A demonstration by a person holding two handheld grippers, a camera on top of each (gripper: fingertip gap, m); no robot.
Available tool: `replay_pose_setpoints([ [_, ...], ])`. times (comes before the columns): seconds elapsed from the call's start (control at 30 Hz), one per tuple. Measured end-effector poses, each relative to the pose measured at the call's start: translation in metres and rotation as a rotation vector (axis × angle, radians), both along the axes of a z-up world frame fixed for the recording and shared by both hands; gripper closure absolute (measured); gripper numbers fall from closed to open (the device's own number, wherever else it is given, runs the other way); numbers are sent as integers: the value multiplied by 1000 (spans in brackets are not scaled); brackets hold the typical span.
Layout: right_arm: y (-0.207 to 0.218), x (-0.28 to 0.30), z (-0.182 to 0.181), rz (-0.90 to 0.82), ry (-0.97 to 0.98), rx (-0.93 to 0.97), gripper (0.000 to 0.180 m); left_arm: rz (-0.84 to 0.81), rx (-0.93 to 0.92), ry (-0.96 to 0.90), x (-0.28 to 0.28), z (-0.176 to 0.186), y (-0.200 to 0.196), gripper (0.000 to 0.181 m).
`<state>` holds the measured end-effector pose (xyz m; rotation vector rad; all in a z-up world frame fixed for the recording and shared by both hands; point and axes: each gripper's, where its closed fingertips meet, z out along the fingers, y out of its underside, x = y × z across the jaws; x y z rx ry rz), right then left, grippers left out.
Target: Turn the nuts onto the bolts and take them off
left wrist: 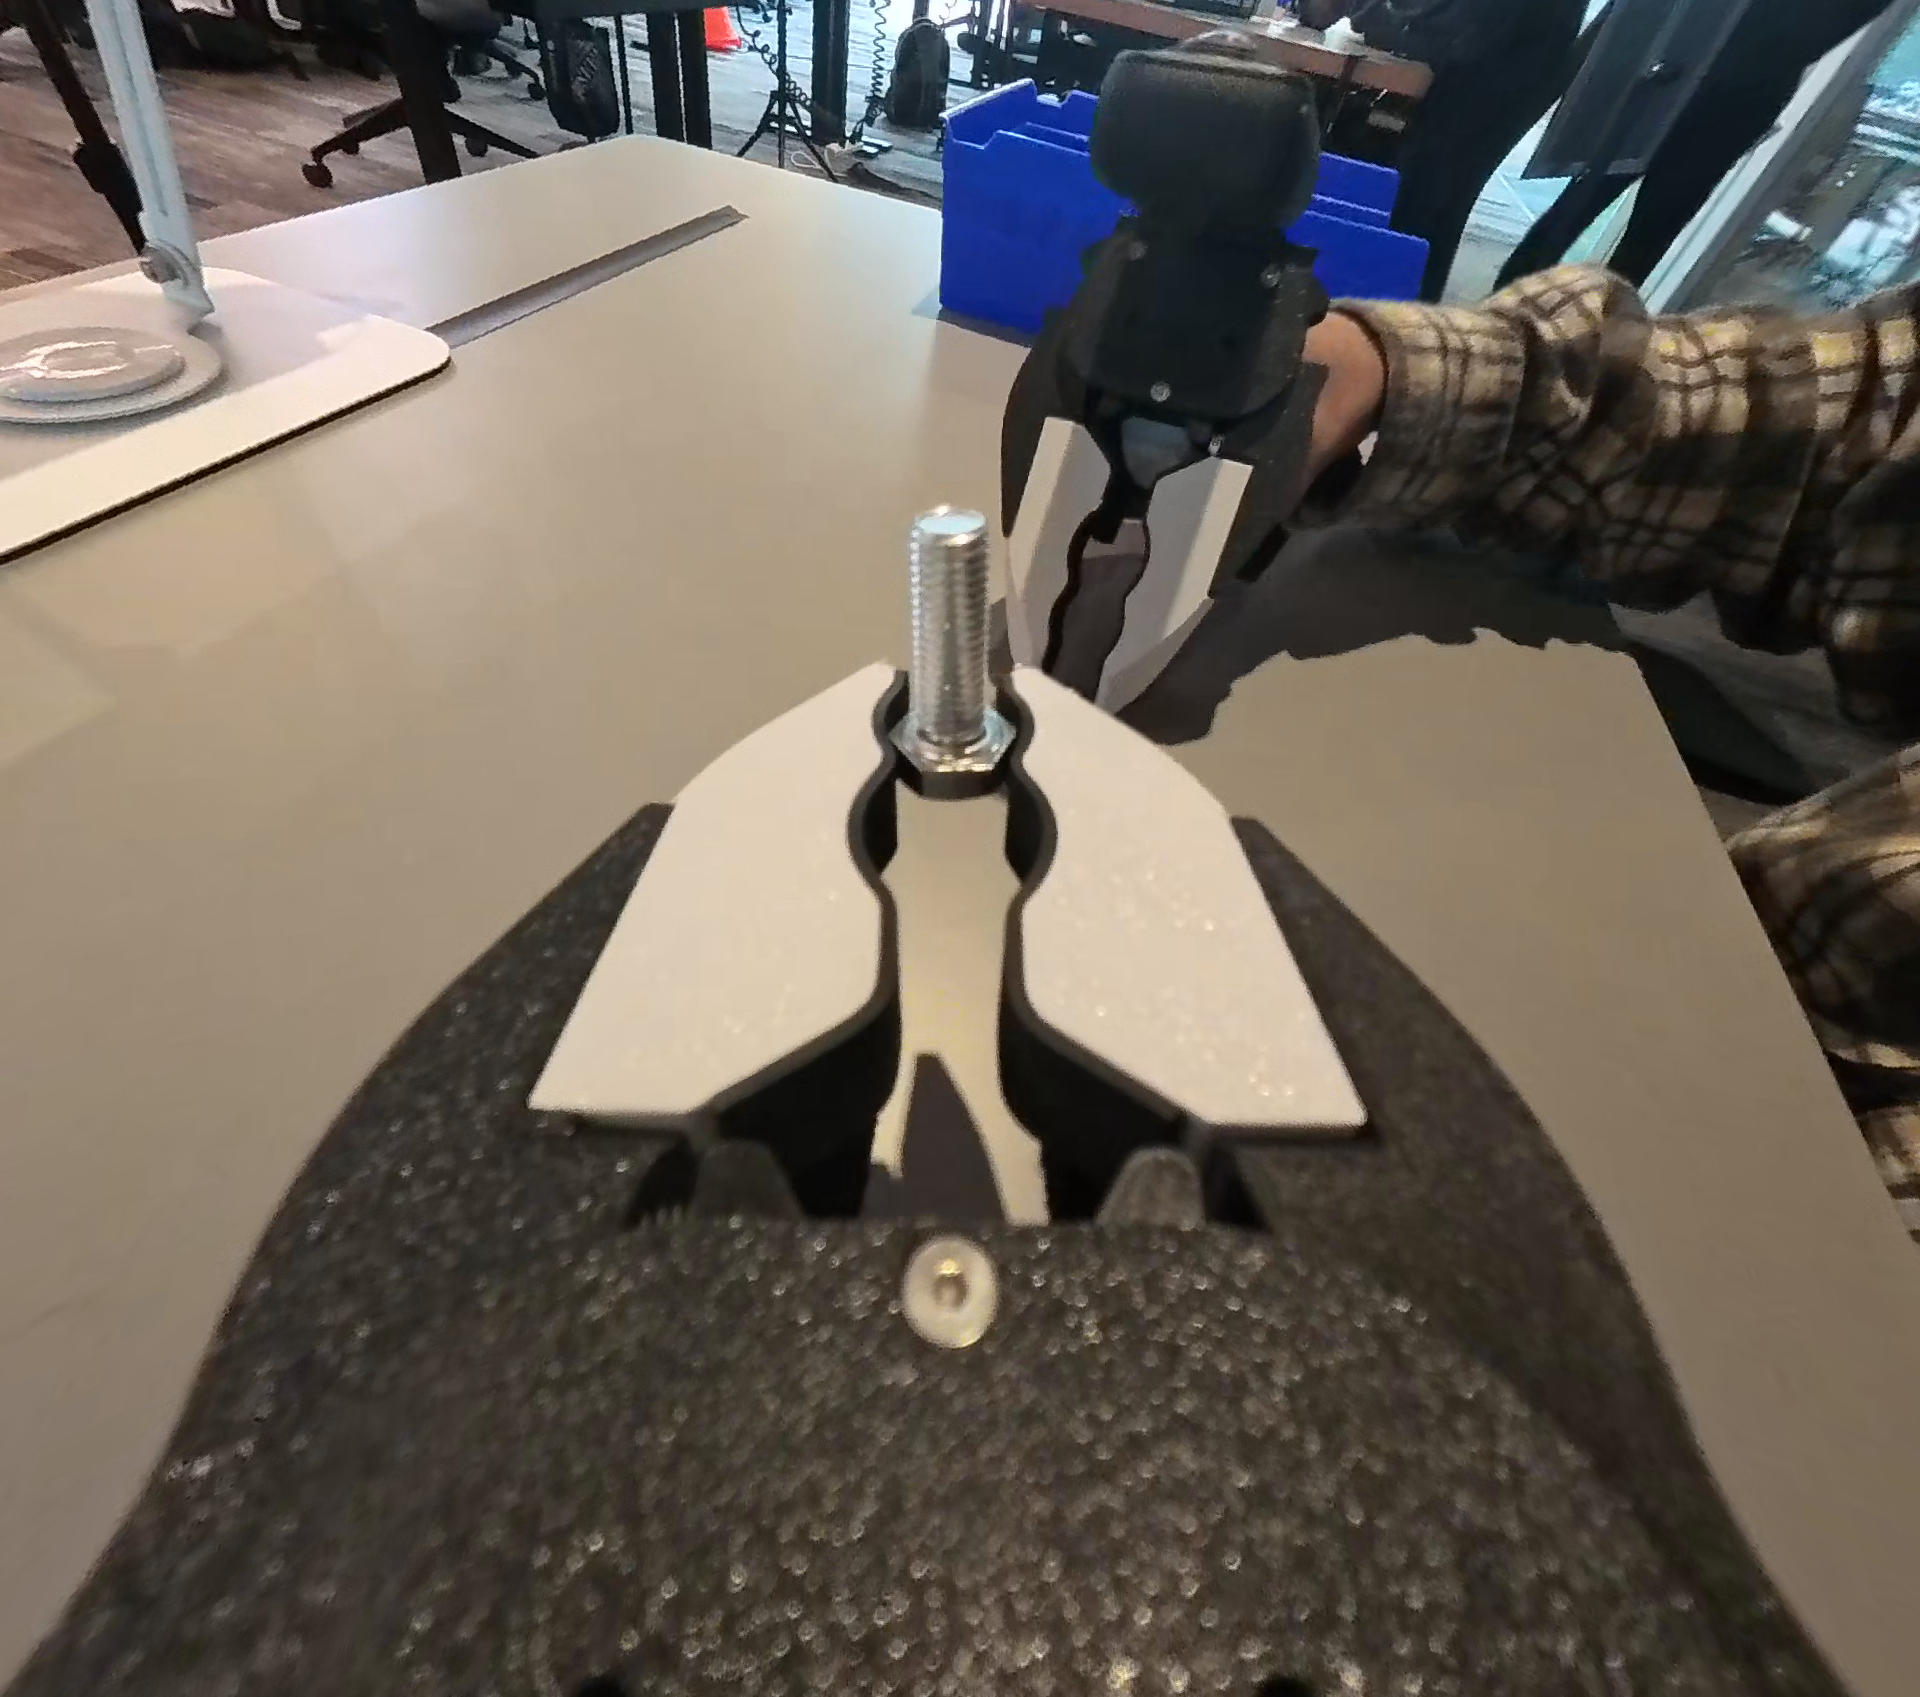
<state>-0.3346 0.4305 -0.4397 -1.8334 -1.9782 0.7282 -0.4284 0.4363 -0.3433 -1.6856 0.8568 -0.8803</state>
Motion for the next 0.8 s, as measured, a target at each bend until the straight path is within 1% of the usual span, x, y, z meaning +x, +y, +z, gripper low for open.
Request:
replay_pose_setpoints([
  [0.17,0,-1,1,-23,57,-21,163,-6,2,-2,4,-1,-1,166],
  [0.23,1,-4,11,-39,109,-49,163,-16,5,1,7,-2,-2,166],
  [0.33,7,-9,48,-42,179,-39,163,-37,14,13,13,-5,-6,166],
  [0.47,2,-32,111,46,254,15,163,-51,26,51,20,-10,-9,166],
  [0.57,-9,-55,137,134,256,26,163,-59,26,69,22,-12,-10,166],
  [0.63,-14,-69,141,176,237,24,163,-56,21,84,23,-14,-11,165],
  [0.8,-19,-90,136,228,190,33,163,-52,32,111,23,-15,-12,165],
])
